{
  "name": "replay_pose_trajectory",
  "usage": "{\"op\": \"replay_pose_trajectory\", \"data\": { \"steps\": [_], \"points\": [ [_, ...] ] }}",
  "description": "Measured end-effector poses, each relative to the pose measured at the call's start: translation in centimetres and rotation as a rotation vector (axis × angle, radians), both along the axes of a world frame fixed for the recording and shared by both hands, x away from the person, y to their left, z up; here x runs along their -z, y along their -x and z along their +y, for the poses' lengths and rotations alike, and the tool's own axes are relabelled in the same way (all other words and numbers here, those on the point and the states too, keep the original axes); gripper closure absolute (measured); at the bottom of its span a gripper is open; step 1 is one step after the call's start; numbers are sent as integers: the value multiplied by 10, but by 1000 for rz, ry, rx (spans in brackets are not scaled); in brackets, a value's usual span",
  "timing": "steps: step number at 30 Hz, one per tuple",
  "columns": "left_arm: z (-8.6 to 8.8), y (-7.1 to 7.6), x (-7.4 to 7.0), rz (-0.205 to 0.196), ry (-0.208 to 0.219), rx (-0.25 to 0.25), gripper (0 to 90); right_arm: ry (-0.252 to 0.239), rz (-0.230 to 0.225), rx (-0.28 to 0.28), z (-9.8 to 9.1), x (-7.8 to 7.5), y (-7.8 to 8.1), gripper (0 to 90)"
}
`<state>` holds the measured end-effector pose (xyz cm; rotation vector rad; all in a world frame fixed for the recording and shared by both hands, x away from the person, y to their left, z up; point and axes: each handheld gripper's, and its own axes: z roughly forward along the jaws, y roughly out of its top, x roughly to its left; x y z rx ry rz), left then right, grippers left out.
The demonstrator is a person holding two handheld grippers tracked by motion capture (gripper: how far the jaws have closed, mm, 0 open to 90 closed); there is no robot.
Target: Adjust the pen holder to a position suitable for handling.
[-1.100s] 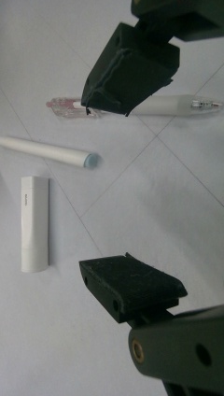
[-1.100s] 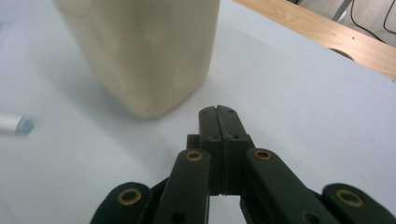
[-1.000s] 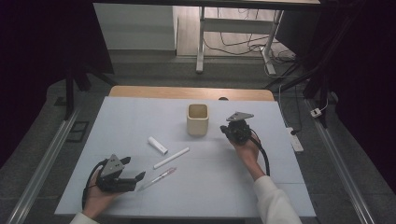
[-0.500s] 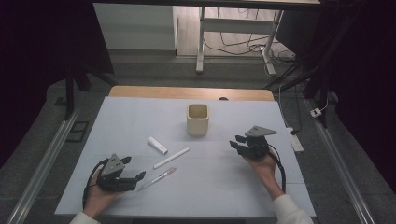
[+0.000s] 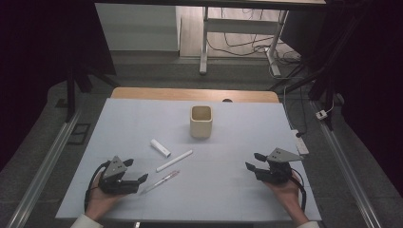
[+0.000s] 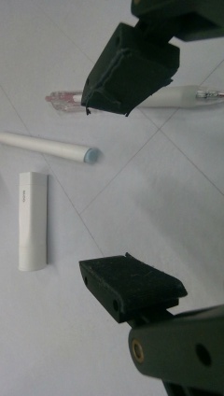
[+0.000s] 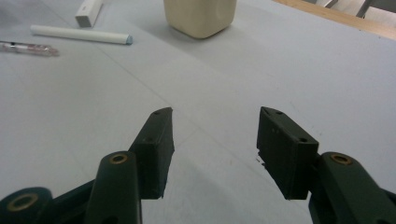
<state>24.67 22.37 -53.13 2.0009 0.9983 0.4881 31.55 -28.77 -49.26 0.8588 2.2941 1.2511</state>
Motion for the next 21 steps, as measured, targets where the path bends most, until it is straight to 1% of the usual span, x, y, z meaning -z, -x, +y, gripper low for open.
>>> {"op": "replay_pose_trajectory", "data": {
  "steps": [2, 4, 7, 10, 13, 15, 16, 18, 21],
  "points": [
    [-1, -1, 0, 0, -3, 1, 191, -11, -5, -8, -3, 2, 4, 444],
    [-1, -2, 0, 1, -2, 5, 191, -7, -4, -16, -5, 3, 6, 432],
    [-2, -4, -1, -3, -4, 9, 191, 8, -4, -24, -6, 5, 6, 417],
    [-3, -4, -2, -9, -3, 8, 191, 0, -1, -29, -7, 7, 6, 416],
    [-4, -4, -3, -11, -7, 11, 192, 19, -1, -37, -7, 8, 7, 412],
    [-5, -3, -3, -11, -13, 11, 191, 16, 1, -43, -6, 10, 7, 410],
    [-5, -3, -3, -12, -14, 11, 191, 29, 1, -45, -6, 11, 6, 407],
    [-5, -2, -3, -13, -17, 10, 191, 26, 4, -51, -5, 12, 6, 407],
    [-5, -1, -4, -19, -21, 12, 191, 40, 3, -57, -3, 12, 7, 404]
  ]
}}
